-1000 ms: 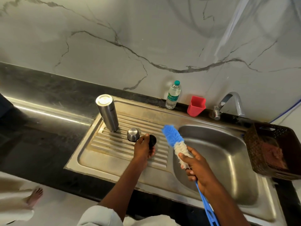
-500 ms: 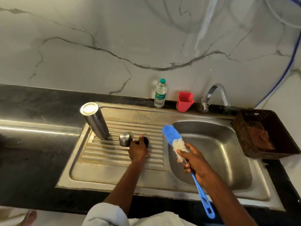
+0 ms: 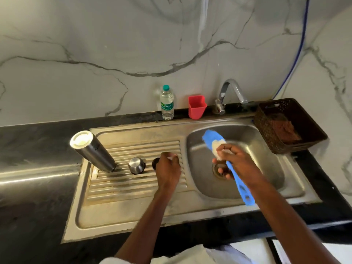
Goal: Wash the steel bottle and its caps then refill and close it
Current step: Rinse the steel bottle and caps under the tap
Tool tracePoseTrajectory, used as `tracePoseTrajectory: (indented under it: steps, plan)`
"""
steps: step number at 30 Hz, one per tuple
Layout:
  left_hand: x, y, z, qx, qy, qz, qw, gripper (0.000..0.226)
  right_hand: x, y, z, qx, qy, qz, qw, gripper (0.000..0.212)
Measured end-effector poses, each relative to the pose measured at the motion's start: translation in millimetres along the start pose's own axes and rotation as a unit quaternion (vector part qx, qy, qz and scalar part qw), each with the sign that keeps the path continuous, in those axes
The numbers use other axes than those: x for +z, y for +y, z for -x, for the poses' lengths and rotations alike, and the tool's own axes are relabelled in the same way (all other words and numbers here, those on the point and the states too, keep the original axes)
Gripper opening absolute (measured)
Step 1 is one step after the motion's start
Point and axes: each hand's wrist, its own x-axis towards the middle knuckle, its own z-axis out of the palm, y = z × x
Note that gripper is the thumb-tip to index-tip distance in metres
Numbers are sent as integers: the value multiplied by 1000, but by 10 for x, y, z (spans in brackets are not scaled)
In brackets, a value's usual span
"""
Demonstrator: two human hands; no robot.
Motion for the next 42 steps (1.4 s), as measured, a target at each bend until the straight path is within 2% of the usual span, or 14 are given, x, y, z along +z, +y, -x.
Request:
tracePoseTrajectory:
  steps: [2,4,7,9,11,13,15,18,24,32,38,42]
  plan:
    - [70,166,-85,36,-45,-58,997,35,6,-233,-56,11,-27,-29,999,11]
    - [141,307,-227,59,-91,-136,985,43,-4,-478,-175,-7,-49,-64,997,20]
    - [240,432,-500,91,-154,-253,951,54,-9,-882,-395,-28,-118,-119,985,48]
    - [281,466,-673,103,-191,-330,919,55,43,-1181,-569,-32,-138,-130,981,55]
    - [301,436,-823,109,-217,-397,885,61,117,-1412,-756,-63,-113,-93,987,43]
    - [328,396,-926,113,-232,-458,850,77,187,-1560,-966,-94,-69,-23,993,32]
    - [370,373,-961,114,-238,-507,820,93,255,-1659,-1129,-110,-19,44,993,29]
    - [450,380,-988,132,-218,-548,797,98,376,-1777,-1356,-151,36,92,984,30]
    - [466,348,-1046,144,-185,-542,807,92,591,-1958,-1678,-203,78,133,967,29]
    - [442,297,-1080,138,-178,-532,817,95,669,-1821,-2052,-145,64,123,980,28]
    - [468,349,-1092,142,-175,-544,808,96,675,-1640,-2375,-81,59,99,990,24]
    - [470,363,-1079,132,-175,-539,813,96,667,-1462,-2603,-73,80,121,987,27]
